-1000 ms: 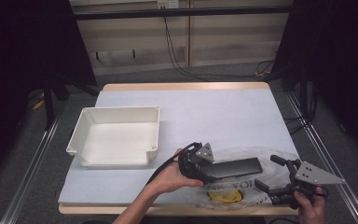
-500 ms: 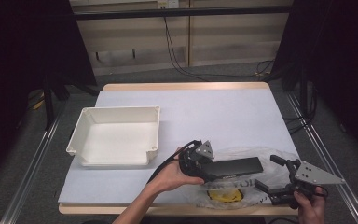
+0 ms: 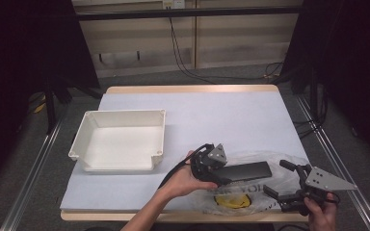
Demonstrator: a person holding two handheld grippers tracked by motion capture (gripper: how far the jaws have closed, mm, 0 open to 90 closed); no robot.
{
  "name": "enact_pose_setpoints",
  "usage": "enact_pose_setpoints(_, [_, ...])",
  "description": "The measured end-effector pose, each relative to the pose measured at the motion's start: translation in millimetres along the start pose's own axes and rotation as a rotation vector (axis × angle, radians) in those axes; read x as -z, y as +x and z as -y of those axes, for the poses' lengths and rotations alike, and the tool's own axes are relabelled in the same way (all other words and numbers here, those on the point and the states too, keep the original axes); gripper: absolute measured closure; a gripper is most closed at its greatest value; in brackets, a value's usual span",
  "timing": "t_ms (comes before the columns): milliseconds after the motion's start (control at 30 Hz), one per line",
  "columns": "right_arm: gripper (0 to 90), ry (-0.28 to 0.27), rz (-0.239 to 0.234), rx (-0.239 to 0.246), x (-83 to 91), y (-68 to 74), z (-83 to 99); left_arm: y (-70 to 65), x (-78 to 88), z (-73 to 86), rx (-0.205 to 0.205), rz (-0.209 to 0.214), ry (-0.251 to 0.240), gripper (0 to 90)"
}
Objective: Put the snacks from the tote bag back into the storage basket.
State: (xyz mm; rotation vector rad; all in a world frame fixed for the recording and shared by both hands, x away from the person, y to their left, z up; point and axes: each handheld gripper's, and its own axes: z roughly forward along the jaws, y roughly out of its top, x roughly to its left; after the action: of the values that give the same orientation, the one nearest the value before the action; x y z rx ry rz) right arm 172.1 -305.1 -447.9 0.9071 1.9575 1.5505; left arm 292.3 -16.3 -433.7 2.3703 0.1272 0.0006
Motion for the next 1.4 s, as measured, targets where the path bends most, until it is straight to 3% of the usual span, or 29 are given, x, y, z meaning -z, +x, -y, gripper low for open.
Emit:
enact_pose_setpoints(133, [0.0,0.002,-0.004,0.0,0.0,0.0,0.0,0.9,3.2,3.2,0.002,-0.005,0.018,40.5])
enact_pose_setpoints(267, [0.0,0.0,-0.003,0.003,-0.2,0.3,0.0,1.9,4.3,10.6,0.004,-0.008,0.072,38.6])
enact_pose_setpoints(400, [0.0,0.007,0.002,0.008,-0.8,0.2,0.3,3.8,6.0,17.2,0.026,-0.001,0.041,38.8])
enact_pose_setpoints(533, [0.0,0.0,0.001,0.002,-0.4,0.4,0.0,5.4,11.7,22.0,0.03,-0.007,0.069,35.9])
enact_pose_setpoints(633, [0.0,0.007,-0.005,0.006,-0.3,-0.5,0.5,6.1,19.6,26.2,0.048,-0.019,0.054,34.3])
enact_pose_setpoints(767, [0.0,0.004,0.003,0.002,-1.3,0.2,-0.2,6.5,19.5,30.5,0.049,-0.015,0.055,38.2])
enact_pose_setpoints(800, [0.0,0.003,-0.003,0.001,-1.3,0.1,-0.3,6.8,18.7,30.0,0.033,-0.011,0.068,38.3])
enact_pose_setpoints(900, [0.0,0.0,-0.003,0.003,-1.8,0.2,-0.2,7.1,15.0,28.7,0.033,-0.017,0.06,38.6])
enact_pose_setpoints(1067, [0.0,0.004,-0.003,0.002,-1.7,0.8,0.0,8.1,4.6,21.1,0.03,-0.01,0.091,36.0])
enact_pose_setpoints(1200, [0.0,0.002,-0.003,0.006,-1.3,0.1,0.0,7.7,-1.1,16.5,0.033,0.013,0.071,39.7])
enact_pose_setpoints(1400, [0.0,0.0,0.0,0.002,-0.2,0.0,0.0,8.4,3.7,10.6,0.04,0.031,0.036,42.0])
